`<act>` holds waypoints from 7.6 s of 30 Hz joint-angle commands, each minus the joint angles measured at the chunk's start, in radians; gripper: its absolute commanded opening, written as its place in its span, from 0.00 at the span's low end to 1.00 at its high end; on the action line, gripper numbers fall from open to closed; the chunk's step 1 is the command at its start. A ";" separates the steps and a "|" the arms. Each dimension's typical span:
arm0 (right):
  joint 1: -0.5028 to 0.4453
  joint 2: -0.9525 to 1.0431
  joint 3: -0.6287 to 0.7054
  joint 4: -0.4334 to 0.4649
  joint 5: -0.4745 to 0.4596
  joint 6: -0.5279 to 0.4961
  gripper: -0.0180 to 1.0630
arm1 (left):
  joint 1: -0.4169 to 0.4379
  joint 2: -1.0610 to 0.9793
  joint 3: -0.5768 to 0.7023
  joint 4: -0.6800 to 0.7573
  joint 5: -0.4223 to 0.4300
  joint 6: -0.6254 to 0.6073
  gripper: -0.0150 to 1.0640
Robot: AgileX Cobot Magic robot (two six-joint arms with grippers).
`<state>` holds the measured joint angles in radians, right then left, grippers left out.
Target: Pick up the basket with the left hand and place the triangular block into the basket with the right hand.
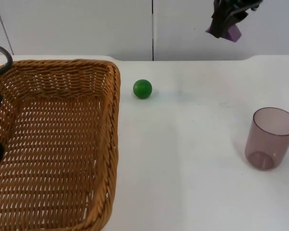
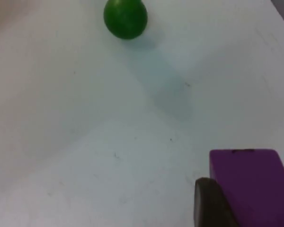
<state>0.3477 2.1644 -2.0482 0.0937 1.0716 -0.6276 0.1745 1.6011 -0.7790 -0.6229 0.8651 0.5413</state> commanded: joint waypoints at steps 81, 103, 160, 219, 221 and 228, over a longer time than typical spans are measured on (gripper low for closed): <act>0.334 -0.769 0.649 0.114 -0.280 0.279 0.78 | 0.002 -0.013 0.002 -0.050 0.003 0.012 0.01; 0.334 -1.266 0.933 0.118 -0.286 0.301 0.78 | -0.395 0.147 0.002 -0.284 -0.252 -0.027 0.01; 0.334 -1.365 0.989 0.091 -0.345 0.309 0.78 | -0.300 -0.795 0.002 0.041 -0.144 -0.053 0.99; 0.334 -2.164 1.534 -0.094 0.007 0.628 0.78 | -0.300 -1.601 0.279 0.559 0.215 -0.567 0.99; 0.334 -2.164 1.534 -0.094 0.007 0.628 0.78 | -0.300 -1.601 0.286 0.567 0.208 -0.574 0.99; 0.334 -2.164 1.534 -0.094 0.007 0.628 0.78 | -0.300 -1.601 0.286 0.567 0.208 -0.574 0.99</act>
<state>0.6869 0.0037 -0.5178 0.0000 1.0914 0.0000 -0.1288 0.0033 -0.4968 -0.0639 1.0817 -0.0240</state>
